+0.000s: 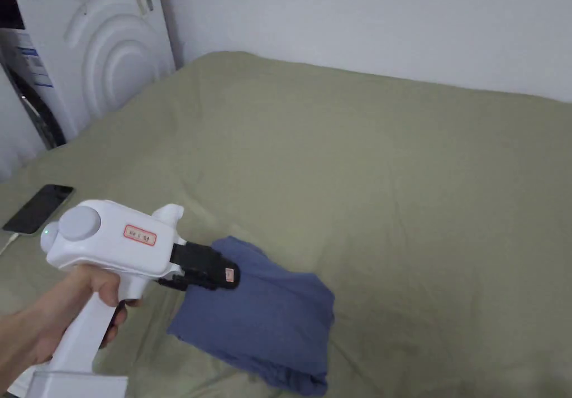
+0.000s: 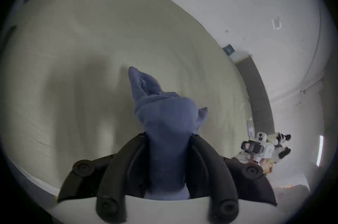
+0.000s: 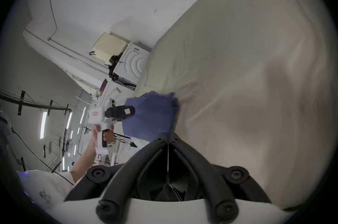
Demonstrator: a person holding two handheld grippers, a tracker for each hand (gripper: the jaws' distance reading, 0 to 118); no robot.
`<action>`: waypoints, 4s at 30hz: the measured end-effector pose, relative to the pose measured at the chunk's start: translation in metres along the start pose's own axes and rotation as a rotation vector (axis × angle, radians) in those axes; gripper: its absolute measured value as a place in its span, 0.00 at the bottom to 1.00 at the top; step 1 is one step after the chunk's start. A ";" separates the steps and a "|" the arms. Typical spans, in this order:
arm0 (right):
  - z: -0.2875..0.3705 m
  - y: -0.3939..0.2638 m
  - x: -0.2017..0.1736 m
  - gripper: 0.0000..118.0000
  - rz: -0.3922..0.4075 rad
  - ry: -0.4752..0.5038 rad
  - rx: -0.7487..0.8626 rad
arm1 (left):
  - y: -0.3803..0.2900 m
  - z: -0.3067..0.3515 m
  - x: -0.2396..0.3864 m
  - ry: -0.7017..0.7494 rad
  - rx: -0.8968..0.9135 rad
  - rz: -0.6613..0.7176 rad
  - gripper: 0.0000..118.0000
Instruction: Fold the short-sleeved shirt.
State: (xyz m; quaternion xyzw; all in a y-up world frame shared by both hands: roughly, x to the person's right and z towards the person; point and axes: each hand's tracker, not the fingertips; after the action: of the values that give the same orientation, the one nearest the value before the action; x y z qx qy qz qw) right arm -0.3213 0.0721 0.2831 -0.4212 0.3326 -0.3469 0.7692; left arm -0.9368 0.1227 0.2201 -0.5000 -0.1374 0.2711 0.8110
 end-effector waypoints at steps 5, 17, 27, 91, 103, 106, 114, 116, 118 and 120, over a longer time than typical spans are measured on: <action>-0.024 0.010 -0.001 0.01 0.007 0.008 0.003 | 0.053 0.033 -0.065 0.085 0.017 0.025 0.27; -0.045 0.017 -0.001 0.01 -0.001 -0.022 0.001 | 0.080 0.023 -0.076 0.202 -0.013 -0.025 0.99; 0.006 0.028 -0.023 0.01 0.078 0.005 0.059 | 0.051 0.062 0.008 0.130 0.185 -0.142 0.01; 0.151 0.040 -0.174 1.00 0.761 -0.780 0.854 | -0.141 -0.022 0.398 0.353 0.896 -0.600 1.00; 0.160 0.045 -0.188 1.00 0.709 -0.750 0.812 | -0.146 -0.015 0.401 0.339 0.892 -0.600 1.00; 0.155 0.041 -0.198 1.00 0.737 -0.855 0.842 | -0.144 -0.014 0.400 0.338 0.897 -0.600 1.00; 0.151 0.042 -0.206 1.00 0.753 -0.896 0.801 | -0.144 -0.010 0.402 0.326 0.890 -0.598 1.00; 0.156 0.041 -0.208 1.00 0.769 -0.852 0.789 | -0.144 -0.009 0.402 0.326 0.892 -0.602 1.00; 0.155 0.040 -0.210 1.00 0.788 -0.873 0.809 | -0.143 -0.009 0.402 0.324 0.893 -0.604 1.00; 0.154 0.040 -0.208 1.00 0.824 -0.892 0.825 | -0.142 -0.009 0.402 0.320 0.884 -0.600 1.00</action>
State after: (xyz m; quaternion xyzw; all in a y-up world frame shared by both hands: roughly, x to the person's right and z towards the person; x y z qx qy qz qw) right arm -0.2994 0.3219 0.3585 -0.0394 -0.0385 0.0780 0.9954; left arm -0.5619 0.2979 0.3222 -0.0861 -0.0220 -0.0192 0.9959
